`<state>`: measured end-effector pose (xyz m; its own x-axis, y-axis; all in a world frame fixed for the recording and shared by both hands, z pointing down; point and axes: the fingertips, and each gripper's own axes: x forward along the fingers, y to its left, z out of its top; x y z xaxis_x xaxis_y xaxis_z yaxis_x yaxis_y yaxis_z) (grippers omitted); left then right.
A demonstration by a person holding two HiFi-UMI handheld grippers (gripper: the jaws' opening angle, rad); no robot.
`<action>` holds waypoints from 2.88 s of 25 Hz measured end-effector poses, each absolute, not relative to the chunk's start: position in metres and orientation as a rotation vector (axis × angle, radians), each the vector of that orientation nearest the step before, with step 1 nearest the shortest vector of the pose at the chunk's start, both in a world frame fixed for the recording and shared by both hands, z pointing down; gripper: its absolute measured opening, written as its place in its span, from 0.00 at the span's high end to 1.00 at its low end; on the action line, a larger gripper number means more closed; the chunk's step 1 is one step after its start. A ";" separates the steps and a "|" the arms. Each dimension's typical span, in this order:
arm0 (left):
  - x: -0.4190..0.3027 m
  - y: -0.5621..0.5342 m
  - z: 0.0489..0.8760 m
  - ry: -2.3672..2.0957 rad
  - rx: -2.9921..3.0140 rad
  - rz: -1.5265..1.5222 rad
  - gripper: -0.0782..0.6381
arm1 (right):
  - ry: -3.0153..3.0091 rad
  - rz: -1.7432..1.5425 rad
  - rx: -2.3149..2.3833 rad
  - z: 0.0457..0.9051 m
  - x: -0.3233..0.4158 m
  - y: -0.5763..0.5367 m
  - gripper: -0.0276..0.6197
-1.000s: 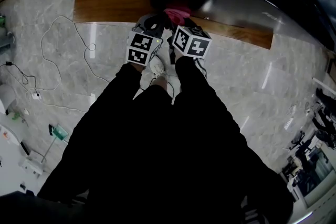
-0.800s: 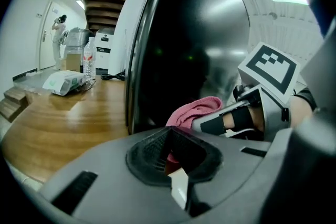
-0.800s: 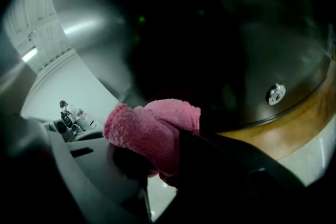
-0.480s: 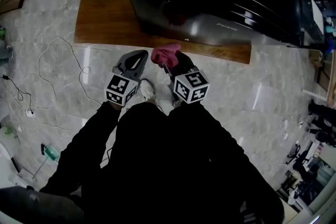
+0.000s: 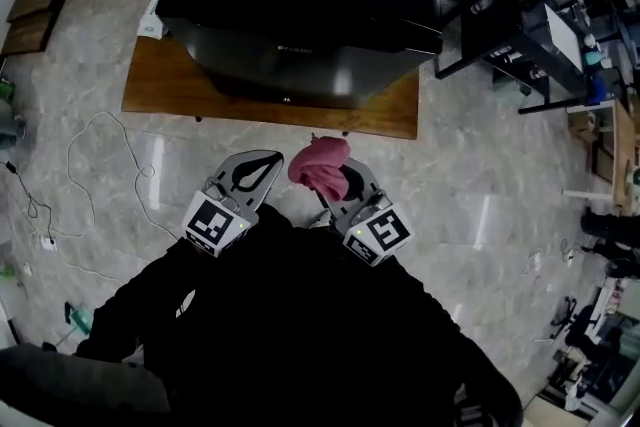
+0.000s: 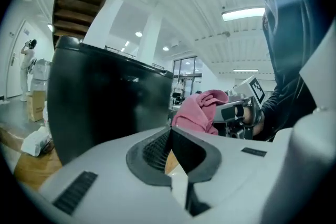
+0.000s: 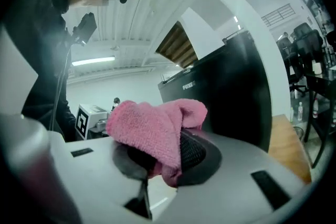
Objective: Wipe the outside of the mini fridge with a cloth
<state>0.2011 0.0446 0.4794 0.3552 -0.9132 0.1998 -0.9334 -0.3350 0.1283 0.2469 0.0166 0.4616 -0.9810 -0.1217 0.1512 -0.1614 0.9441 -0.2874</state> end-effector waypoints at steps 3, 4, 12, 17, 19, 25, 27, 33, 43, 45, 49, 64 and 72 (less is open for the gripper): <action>0.259 0.024 0.452 -1.677 2.426 0.092 0.89 | -2.998 0.455 0.226 0.446 0.310 0.004 0.83; 0.278 0.017 0.444 -1.678 2.437 0.079 0.89 | -3.009 0.448 0.237 0.442 0.328 -0.001 0.83; 0.399 -0.035 0.412 -1.684 2.481 0.065 0.89 | -3.064 0.403 0.262 0.418 0.443 -0.051 0.83; 0.434 -0.075 0.397 -1.705 2.496 0.060 0.89 | -3.060 0.400 0.324 0.414 0.477 -0.095 0.83; 0.433 -0.085 0.394 -1.715 2.488 0.065 0.89 | -3.060 0.411 0.337 0.417 0.476 -0.110 0.83; 0.403 -0.125 0.391 -1.753 2.456 0.052 0.89 | -3.059 0.404 0.273 0.418 0.440 -0.159 0.83; 0.392 -0.140 0.392 -1.754 2.446 0.033 0.89 | -3.040 0.387 0.264 0.416 0.427 -0.177 0.83; 0.370 -0.176 0.393 -1.732 2.449 0.014 0.89 | -3.017 0.400 0.275 0.418 0.396 -0.224 0.83; 0.370 -0.214 0.395 -1.803 2.393 0.049 0.89 | -3.075 0.406 0.165 0.408 0.361 -0.281 0.83; 0.374 -0.226 0.398 -1.840 2.359 0.049 0.89 | -3.085 0.399 0.081 0.409 0.353 -0.291 0.83; 0.368 -0.244 0.398 -1.983 2.234 0.048 0.89 | -3.106 0.361 -0.144 0.404 0.332 -0.300 0.83; 0.363 -0.307 0.409 -2.390 1.785 0.126 0.89 | -3.018 0.299 -0.824 0.405 0.297 -0.340 0.82; 0.352 -0.355 0.408 -2.556 1.630 0.084 0.89 | -3.012 0.230 -0.952 0.411 0.283 -0.374 0.82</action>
<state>0.3522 -0.3548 0.4083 -0.4177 -0.9004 0.1216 -0.9065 0.4221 0.0118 0.2833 -0.3745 0.4107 -0.8189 0.5699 -0.0680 0.5736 0.8087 -0.1303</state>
